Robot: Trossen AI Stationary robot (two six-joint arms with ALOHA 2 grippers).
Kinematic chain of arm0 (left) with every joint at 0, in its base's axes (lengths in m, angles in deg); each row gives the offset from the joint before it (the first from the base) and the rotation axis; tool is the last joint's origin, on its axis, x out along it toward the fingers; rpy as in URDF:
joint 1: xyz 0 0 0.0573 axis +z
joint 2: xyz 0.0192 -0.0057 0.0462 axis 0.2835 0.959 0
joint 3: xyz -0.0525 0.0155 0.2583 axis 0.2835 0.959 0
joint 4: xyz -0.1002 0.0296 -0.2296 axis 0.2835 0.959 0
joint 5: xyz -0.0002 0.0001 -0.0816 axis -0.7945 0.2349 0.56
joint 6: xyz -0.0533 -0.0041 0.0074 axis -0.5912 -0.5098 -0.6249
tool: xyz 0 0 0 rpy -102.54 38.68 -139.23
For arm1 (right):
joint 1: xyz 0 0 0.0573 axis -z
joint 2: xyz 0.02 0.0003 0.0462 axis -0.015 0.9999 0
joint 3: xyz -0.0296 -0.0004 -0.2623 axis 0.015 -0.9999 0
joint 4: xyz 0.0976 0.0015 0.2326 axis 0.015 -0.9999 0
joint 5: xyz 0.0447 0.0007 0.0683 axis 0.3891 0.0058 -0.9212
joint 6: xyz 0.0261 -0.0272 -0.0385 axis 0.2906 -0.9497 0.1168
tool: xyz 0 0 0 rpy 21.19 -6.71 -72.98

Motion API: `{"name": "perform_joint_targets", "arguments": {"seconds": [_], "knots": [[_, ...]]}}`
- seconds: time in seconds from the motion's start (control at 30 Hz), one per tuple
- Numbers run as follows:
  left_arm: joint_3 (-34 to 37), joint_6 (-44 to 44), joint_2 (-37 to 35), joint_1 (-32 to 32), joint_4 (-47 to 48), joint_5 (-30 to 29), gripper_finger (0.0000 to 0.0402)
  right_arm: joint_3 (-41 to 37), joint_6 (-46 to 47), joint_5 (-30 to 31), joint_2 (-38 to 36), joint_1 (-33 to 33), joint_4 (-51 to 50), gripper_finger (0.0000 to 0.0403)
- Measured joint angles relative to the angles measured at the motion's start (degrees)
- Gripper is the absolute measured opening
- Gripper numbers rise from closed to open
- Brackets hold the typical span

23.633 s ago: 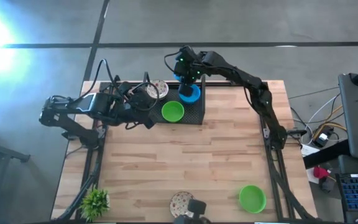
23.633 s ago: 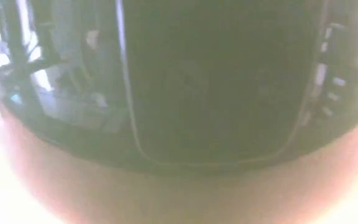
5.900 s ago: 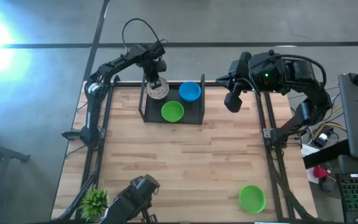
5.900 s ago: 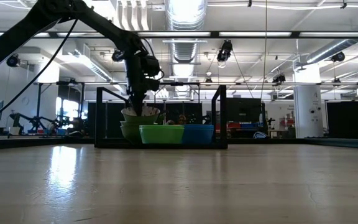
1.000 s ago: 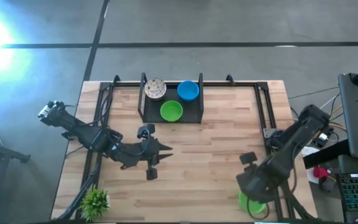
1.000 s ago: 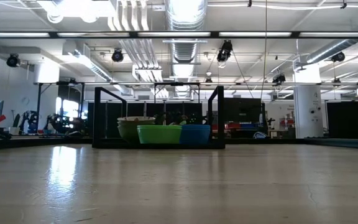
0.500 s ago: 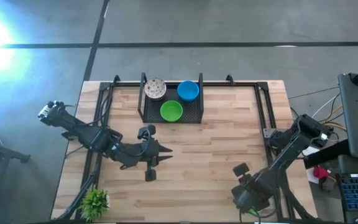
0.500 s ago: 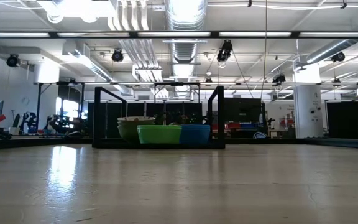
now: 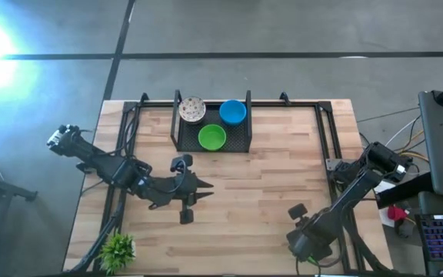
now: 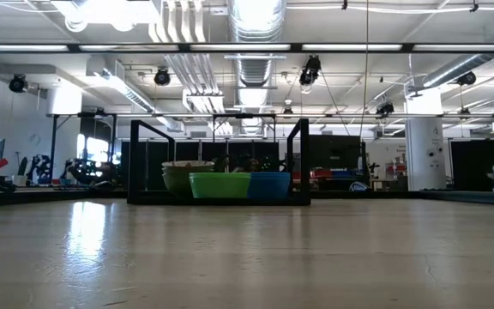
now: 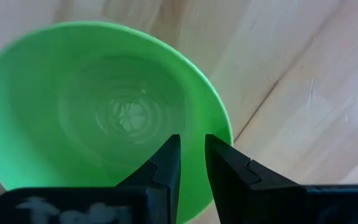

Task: Pick & Place Mini bowls
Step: Stack the green bowl on top of the green bowls on the shelf

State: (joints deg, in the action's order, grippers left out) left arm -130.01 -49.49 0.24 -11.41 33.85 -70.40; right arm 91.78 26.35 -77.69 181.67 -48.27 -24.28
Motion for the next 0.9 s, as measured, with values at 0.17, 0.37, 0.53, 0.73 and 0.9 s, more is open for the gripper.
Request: {"name": "perform_joint_targets", "arguments": {"seconds": [0.17, 0.37, 0.53, 0.73, 0.9], "knots": [[0.0, -0.07, -0.02, 0.0, 0.0, 0.0, 0.008, 0.08, -0.03, -1.74, -0.02, 0.0, 0.07, 0.0068], [0.0, -0.09, -0.13, 0.0, -0.04, -0.02, 0.008, 4.42, -3.14, -2.66, -0.04, 0.0, -0.31, 0.0068], [0.0, 0.04, -0.13, 0.0, -0.06, -0.02, 0.008, 6.27, -3.14, 0.42, -0.1, 0.0, -1.17, 0.0068], [0.0, 0.07, -0.13, 0.0, -0.04, -0.02, 0.008, 5.82, -2.42, 6.51, -0.1, 0.09, -2.1, 0.0068], [0.0, 0.09, -0.13, 0.0, -0.03, -0.02, 0.008, 4.18, -2.65, 6.58, -0.1, 0.05, -1.98, 0.0068]]}}
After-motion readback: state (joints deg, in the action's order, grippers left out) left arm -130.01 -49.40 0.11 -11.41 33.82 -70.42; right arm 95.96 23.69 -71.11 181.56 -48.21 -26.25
